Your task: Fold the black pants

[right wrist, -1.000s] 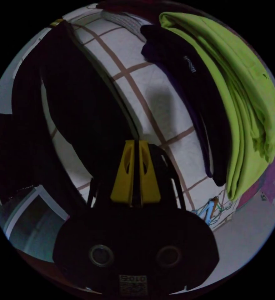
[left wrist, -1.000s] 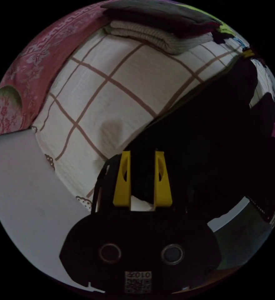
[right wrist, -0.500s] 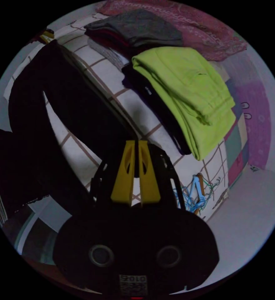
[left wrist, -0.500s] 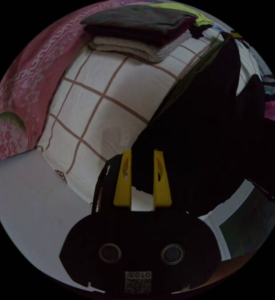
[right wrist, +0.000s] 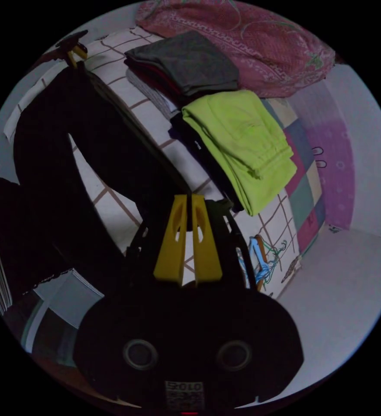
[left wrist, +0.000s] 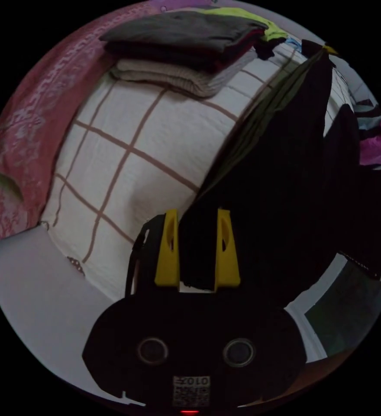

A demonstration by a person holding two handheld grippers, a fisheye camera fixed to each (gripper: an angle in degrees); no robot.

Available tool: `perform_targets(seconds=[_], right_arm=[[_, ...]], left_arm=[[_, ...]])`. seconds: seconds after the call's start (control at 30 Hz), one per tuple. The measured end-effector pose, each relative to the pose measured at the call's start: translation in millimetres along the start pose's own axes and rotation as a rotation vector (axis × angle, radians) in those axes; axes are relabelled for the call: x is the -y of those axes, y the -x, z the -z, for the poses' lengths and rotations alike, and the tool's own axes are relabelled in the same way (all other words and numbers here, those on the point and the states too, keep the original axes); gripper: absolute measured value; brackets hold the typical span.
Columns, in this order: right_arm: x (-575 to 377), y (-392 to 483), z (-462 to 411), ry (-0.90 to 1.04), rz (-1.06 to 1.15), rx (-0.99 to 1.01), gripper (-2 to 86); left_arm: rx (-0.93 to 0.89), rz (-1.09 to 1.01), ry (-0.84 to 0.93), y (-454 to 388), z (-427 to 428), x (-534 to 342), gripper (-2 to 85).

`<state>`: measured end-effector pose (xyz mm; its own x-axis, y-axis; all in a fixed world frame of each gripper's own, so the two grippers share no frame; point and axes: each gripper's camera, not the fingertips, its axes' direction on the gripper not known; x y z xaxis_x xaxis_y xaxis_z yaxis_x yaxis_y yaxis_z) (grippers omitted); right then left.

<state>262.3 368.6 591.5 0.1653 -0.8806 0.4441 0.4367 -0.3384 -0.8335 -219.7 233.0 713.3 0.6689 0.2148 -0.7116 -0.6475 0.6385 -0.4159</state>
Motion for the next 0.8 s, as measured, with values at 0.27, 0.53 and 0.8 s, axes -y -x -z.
perform_targets(seconds=[0.27,0.53,0.8], right_arm=[[-25,39,-13,0.069,-0.025,0.0,4.0],[-62,73,20,-0.063,-0.198,-0.214,3.8],[-207,199,18,-0.146,-0.325,-0.16,3.8]], left_arm=[[-0.038,0.129,-0.073,-24,13,-48,1.1],[0.286,0.379,-0.25,-123,89,-131,0.0],[0.395,0.51,-0.386,-298,88,-249,-0.1]])
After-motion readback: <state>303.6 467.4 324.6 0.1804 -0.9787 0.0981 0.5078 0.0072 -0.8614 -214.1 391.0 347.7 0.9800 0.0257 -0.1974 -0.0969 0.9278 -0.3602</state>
